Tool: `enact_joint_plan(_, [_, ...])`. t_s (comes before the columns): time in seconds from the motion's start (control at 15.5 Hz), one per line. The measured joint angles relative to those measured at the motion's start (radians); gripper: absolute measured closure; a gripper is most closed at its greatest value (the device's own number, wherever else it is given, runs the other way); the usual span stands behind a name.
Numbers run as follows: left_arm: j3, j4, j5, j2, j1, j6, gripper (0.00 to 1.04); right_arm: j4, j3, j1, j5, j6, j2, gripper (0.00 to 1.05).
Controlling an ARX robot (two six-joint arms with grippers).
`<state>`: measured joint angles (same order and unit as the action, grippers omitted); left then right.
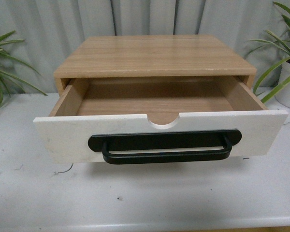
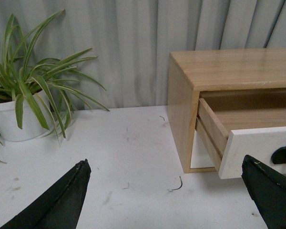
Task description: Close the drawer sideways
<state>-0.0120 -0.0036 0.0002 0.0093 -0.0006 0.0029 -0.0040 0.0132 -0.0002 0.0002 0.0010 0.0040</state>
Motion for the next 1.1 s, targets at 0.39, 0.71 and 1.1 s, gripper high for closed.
enact_joint_plan(0.39, [0.000,0.000,0.000,0.000,0.000,0.000,0.07,0.000,0.000,0.000,0.000,0.000,0.000,0.06])
enact_joint_plan(0.71, [0.000,0.000,0.000,0.000,0.000,0.000,0.07,0.000,0.000,0.000,0.000,0.000,0.000,0.06])
enact_joint_plan(1.1, [0.000,0.000,0.000,0.000,0.000,0.000,0.07,0.000,0.000,0.000,0.000,0.000,0.000,0.06])
